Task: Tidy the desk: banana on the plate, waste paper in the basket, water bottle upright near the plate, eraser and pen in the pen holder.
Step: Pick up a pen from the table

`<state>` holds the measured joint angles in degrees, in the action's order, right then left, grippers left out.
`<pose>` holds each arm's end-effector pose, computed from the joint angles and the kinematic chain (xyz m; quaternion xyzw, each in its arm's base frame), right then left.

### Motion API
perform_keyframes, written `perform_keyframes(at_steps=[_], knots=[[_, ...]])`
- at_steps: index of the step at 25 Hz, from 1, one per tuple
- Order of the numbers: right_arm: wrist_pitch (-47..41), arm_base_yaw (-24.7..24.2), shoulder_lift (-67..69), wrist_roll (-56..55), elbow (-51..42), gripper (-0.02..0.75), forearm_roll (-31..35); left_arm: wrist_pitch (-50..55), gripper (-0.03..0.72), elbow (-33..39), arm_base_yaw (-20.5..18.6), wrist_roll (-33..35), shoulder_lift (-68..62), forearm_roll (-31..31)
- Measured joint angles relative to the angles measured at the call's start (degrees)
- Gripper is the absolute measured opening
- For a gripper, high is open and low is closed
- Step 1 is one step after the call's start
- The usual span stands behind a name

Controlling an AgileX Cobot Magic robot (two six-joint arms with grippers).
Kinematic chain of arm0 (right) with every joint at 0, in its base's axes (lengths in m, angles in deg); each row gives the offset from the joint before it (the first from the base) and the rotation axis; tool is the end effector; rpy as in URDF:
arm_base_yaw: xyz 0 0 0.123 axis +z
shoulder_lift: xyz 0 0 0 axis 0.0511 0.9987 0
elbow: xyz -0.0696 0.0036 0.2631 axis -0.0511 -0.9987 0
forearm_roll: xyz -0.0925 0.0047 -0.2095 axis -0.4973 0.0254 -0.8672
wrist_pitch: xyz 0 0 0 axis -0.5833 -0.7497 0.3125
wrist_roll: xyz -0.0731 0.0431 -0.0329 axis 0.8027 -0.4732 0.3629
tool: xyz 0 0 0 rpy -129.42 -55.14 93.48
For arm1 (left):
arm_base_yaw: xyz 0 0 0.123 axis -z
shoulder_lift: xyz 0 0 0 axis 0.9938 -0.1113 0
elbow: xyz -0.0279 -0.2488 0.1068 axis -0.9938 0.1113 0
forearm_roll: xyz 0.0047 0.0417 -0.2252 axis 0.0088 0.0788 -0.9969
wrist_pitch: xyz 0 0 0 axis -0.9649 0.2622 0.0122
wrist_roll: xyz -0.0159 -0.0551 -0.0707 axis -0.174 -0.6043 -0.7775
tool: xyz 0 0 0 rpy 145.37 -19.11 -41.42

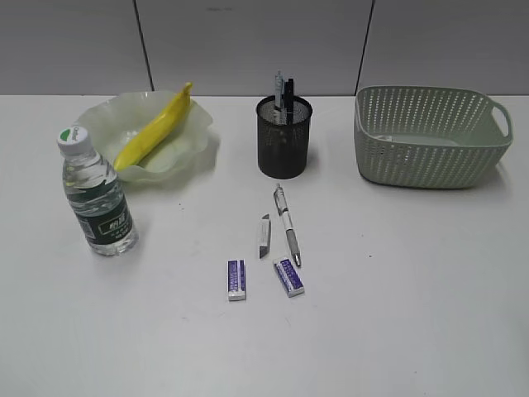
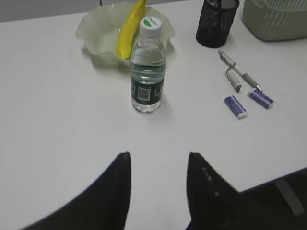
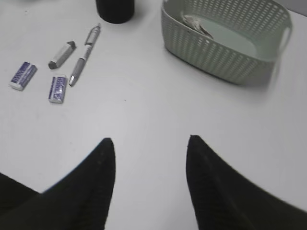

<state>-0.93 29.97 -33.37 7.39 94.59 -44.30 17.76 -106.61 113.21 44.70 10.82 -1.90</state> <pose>0.0851 0.0366 0.3065 -0.2133 0.8654 0.0670 0.4485 -0.0007 0.0116 0.2778 0.1239 0.8522 -0.1263 0.4925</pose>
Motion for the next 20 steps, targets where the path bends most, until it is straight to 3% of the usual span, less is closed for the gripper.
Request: perform_keyframes(at_steps=[5, 11, 20], knots=[[3.86, 0.00, 25.28, 7.38, 13.64, 0.389, 7.44, 0.03, 0.289, 0.23, 0.00, 0.50, 4.48, 0.01], [-2.46, 0.11, 53.20, 7.90, 34.03, 0.389, 12.72, -0.18, 0.259, 0.23, 0.00, 3.24, 4.48, -0.81], [-15.75, 6.53, 85.53, -3.82, 61.40, 0.389, 5.42, -0.34, 0.241, 0.23, 0.00, 3.64, 4.48, -0.93]])
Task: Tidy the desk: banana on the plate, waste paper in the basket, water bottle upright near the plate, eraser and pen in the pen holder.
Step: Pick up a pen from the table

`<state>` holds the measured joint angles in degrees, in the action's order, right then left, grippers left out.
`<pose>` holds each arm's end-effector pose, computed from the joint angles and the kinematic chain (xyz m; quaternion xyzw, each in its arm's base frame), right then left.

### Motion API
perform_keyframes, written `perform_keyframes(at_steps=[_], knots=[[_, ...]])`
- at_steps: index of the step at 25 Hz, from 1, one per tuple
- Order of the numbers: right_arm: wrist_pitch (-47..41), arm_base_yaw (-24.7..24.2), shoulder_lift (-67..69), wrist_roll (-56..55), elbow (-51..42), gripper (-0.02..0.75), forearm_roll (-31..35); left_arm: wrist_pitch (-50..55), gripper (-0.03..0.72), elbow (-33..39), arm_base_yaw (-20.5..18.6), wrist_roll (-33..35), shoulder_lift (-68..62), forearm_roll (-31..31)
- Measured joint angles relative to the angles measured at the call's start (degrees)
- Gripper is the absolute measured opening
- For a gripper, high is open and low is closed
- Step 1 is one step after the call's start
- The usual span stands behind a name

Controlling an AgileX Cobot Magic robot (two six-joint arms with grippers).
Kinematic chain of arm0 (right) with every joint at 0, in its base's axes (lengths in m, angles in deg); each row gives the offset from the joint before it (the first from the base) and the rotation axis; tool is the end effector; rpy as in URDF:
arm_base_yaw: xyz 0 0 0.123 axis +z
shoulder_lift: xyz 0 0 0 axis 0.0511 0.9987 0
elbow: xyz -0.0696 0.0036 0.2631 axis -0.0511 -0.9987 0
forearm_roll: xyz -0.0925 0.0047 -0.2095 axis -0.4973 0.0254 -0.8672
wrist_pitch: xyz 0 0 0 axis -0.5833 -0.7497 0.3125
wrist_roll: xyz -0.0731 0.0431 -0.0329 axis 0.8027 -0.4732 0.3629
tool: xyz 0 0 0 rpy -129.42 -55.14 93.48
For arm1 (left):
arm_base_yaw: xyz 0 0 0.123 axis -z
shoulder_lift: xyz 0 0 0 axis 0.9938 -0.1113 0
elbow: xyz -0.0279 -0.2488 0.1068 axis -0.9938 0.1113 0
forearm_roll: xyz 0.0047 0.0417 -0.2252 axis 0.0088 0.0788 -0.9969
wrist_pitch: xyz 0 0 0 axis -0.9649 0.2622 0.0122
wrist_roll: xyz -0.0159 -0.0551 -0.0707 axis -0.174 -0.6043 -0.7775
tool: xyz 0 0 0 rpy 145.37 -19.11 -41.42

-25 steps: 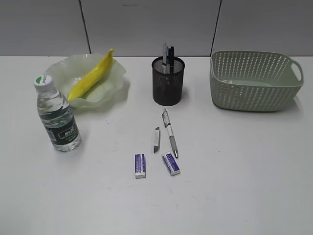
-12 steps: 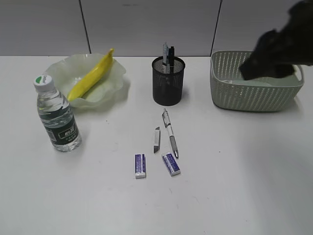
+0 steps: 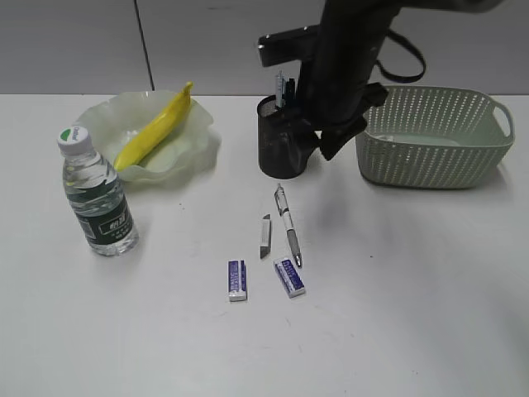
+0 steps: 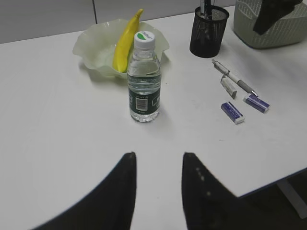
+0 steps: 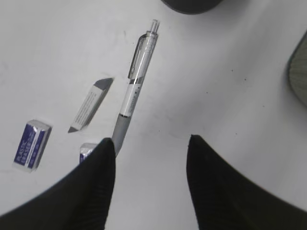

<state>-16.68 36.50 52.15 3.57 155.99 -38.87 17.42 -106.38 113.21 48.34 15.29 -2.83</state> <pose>0.3435 0.2279 0.2112 -0.2439 0.9623 0.0399 0.1137 -0.0112 0.0160 0.2762 0.1458 0.8279 -0.1297 0.5258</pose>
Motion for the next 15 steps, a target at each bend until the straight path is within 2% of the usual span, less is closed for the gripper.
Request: perform_keyframes(at_steps=[6, 15], knots=[[-4.34, 0.70, 12.36, -2.01, 10.38, 0.389, 0.00, 0.00, 0.241, 0.00, 0.00, 0.00, 0.00, 0.00], [-4.11, 1.51, 18.41, -3.02, 11.64, 0.389, 0.65, -0.07, 0.241, 0.00, 0.00, 0.11, 0.00, 0.00]])
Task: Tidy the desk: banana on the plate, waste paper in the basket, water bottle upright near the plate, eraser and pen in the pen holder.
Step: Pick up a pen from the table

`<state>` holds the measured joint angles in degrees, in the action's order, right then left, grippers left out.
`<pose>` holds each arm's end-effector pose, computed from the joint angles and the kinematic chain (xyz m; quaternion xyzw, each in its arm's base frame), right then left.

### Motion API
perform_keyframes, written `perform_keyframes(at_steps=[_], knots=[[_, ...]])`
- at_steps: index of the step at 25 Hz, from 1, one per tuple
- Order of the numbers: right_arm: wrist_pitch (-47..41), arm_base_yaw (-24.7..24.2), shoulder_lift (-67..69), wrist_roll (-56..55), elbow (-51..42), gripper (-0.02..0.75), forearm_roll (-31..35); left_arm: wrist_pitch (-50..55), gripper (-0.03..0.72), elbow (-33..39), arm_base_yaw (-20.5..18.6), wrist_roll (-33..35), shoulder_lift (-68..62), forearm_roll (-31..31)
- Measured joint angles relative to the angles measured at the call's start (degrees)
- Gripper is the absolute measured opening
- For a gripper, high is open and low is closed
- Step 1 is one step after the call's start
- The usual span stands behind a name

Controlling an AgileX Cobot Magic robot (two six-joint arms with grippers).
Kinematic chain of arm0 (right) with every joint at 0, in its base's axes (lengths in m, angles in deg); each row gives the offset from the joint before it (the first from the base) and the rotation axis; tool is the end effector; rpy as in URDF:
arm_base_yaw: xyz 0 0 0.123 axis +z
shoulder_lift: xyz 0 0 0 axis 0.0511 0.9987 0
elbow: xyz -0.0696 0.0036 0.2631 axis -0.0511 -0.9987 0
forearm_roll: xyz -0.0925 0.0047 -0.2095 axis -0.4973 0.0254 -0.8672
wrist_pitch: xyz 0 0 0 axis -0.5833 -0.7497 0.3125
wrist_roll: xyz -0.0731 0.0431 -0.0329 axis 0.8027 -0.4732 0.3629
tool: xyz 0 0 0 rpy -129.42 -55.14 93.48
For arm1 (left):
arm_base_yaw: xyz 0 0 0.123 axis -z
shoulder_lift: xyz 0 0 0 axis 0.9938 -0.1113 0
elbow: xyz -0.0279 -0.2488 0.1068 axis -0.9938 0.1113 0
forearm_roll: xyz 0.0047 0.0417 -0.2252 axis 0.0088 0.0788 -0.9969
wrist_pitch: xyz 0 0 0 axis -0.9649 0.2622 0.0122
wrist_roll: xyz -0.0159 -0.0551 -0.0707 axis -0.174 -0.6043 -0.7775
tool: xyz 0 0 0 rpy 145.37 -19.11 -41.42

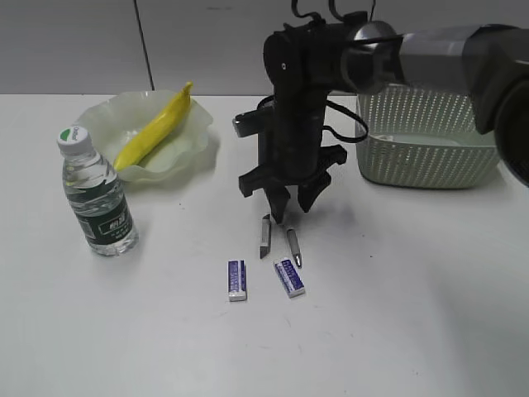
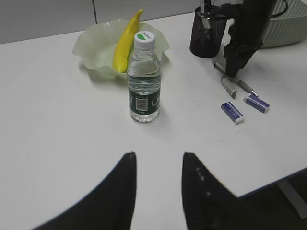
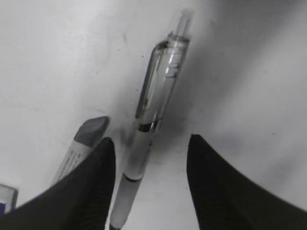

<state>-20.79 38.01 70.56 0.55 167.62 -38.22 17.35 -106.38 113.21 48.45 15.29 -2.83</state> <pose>0.3667 0.2586 0.1192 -0.2306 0.9727 0.0143 0.0221 -0.0111 0.0159 0.2763 0.1466 0.8274 -0.1293 0.5264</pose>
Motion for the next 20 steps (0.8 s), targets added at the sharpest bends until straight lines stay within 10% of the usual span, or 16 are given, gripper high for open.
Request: perform_keyframes(at_steps=[8, 12, 20], knots=[[0.61, 0.02, 2.32, -0.16, 0.21, 0.328, 0.12, 0.00, 0.241, 0.00, 0.00, 0.05, 0.00, 0.05], [0.24, 0.13, 2.45, -0.27, 0.60, 0.118, 0.19, 0.00, 0.241, 0.00, 0.00, 0.05, 0.00, 0.05], [-1.71, 0.29, -4.12, 2.04, 2.46, 0.113, 1.39, 0.00, 0.241, 0.00, 0.00, 0.05, 0.00, 0.05]])
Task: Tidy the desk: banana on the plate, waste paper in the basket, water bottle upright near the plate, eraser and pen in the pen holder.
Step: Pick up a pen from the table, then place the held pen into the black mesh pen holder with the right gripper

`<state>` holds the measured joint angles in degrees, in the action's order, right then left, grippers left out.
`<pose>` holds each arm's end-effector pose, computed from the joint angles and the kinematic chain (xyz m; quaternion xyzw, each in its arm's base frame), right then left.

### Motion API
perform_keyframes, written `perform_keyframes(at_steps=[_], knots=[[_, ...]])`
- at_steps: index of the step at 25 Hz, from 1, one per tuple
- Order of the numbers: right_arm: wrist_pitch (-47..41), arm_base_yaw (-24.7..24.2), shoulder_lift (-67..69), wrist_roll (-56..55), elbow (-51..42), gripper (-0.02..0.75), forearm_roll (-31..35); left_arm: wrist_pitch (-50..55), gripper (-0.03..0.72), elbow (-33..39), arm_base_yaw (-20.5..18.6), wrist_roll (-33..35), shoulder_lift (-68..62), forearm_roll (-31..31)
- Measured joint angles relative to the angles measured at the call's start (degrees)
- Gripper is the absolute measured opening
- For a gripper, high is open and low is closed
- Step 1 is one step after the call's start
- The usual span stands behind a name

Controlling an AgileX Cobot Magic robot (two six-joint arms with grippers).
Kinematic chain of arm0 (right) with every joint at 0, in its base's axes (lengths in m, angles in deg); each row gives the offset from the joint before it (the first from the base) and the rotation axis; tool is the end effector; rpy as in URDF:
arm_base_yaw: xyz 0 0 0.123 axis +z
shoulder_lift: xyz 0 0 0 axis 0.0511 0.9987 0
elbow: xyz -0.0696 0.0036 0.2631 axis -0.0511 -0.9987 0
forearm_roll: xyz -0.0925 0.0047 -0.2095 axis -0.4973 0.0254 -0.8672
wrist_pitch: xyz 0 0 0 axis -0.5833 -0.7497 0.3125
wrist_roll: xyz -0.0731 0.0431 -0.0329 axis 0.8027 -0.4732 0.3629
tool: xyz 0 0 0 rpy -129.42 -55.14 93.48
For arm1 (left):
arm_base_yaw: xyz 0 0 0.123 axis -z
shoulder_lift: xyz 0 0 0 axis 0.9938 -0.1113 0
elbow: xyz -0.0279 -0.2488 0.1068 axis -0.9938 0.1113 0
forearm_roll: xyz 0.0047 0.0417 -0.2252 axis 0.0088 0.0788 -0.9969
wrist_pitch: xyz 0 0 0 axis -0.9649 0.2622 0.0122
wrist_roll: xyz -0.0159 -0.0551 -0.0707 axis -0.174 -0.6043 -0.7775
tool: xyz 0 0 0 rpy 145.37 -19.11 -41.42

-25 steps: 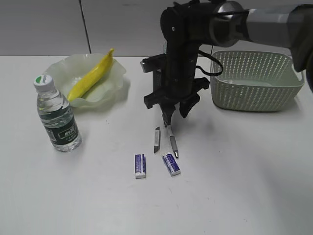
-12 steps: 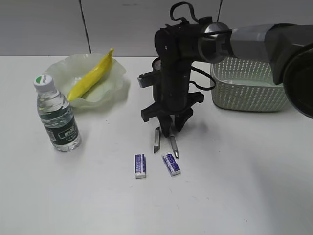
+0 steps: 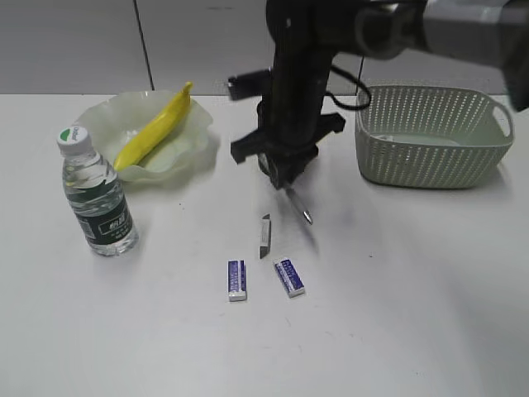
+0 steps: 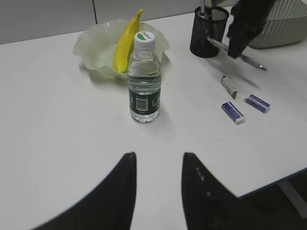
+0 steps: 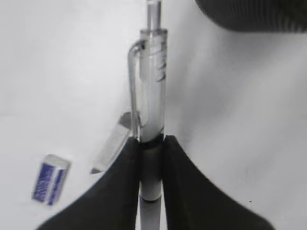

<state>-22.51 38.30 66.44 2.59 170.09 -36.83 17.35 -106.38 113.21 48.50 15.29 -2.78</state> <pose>0.3661 0.2635 0.1613 -0.2461 0.9667 0.0398 0.0579 -0.0111 0.0160 0.2763 0.1469 0.8274 -0.1287 0.5266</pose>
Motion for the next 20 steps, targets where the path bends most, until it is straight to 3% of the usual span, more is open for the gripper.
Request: perform_keyframes(at_steps=[5, 10, 14, 20], knots=[[6.69, 0.63, -10.20, 4.53, 0.31, 0.113, 4.10, 0.00, 0.241, 0.00, 0.00, 0.00, 0.00, 0.00], [17.95, 0.56, -17.67, 5.15, -2.25, 0.113, 0.03, 0.00, 0.241, 0.00, 0.00, 0.00, 0.00, 0.00], [31.99, 0.52, -20.18, 5.15, -10.92, 0.113, -1.10, 0.00, 0.241, 0.00, 0.00, 0.00, 0.00, 0.00], [62.24, -1.10, -19.87, 5.15, -27.10, 0.113, -1.16, 0.00, 0.241, 0.00, 0.00, 0.00, 0.00, 0.00]])
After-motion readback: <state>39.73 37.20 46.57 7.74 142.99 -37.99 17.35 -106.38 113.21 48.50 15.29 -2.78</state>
